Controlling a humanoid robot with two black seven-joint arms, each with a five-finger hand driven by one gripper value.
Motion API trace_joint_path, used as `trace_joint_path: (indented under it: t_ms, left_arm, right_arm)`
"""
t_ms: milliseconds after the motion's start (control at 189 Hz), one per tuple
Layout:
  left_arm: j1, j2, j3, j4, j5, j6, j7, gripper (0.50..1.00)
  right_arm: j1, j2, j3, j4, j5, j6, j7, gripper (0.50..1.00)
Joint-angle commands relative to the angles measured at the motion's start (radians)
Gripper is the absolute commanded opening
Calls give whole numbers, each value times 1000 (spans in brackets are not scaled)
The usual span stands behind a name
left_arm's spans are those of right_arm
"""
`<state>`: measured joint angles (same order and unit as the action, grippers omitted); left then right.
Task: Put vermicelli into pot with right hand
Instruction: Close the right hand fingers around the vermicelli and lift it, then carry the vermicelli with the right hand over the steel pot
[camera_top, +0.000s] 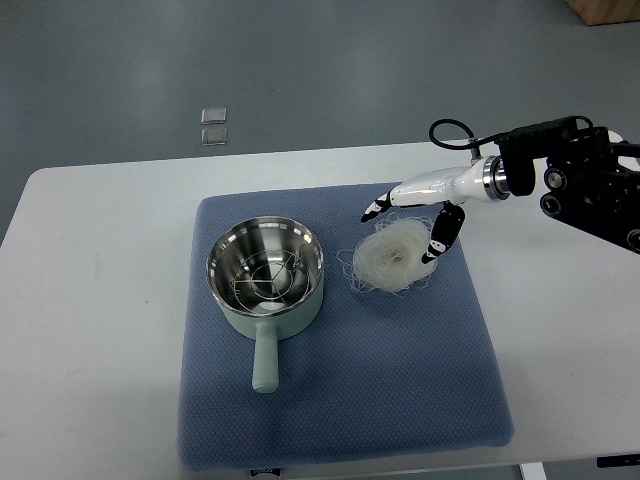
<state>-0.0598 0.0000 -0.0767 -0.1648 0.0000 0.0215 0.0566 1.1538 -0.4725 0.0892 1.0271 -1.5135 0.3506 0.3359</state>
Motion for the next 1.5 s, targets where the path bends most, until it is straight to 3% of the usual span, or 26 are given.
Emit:
trace_joint_path:
  t_ms: [0, 444, 629, 703, 745, 751, 767, 772, 782, 878, 1084, 1496]
  left_arm:
    - [0, 0, 0, 1, 0, 0, 0, 1000]
    - [0, 0, 2, -1, 0, 0, 0, 1000]
    - [0, 0, 2, -1, 0, 0, 0, 1000]
    - [0, 0, 2, -1, 0, 0, 0, 1000]
    - [0, 0, 2, -1, 0, 0, 0, 1000]
    - [0, 0, 2, -1, 0, 0, 0, 1000]
    - [0, 0, 2, -1, 0, 0, 0, 1000]
    - [0, 0, 0, -1, 0, 0, 0, 1000]
    - [0, 0, 2, -1, 0, 0, 0, 1000]
    - [0, 0, 0, -1, 0, 0, 0, 1000]
    - [0, 0, 2, -1, 0, 0, 0, 1000]
    - [0, 0, 0, -1, 0, 0, 0, 1000]
  right_arm:
    - [-2, 12, -23, -1, -1, -10, -3, 915]
    - [-46, 40, -82, -42, -59, -73, -15, 901]
    - [-72, 75, -83, -76, -86, -111, -15, 817]
    - [-77, 87, -83, -91, -96, -119, -17, 760]
    - [-78, 94, -85, -97, -100, -122, -15, 646]
    - [-78, 94, -85, -99, -100, -122, -17, 601]
    - [-78, 95, -85, -101, -100, -124, -17, 558]
    - [-80, 94, -83, -101, -102, -125, -17, 503]
    - [-80, 94, -83, -101, -102, -125, -17, 500]
    - [-74, 94, -80, -104, -100, -136, -17, 500]
    - [-16, 74, -65, -91, -77, -232, -12, 500]
    - [130, 58, 7, 42, 67, -234, -3, 500]
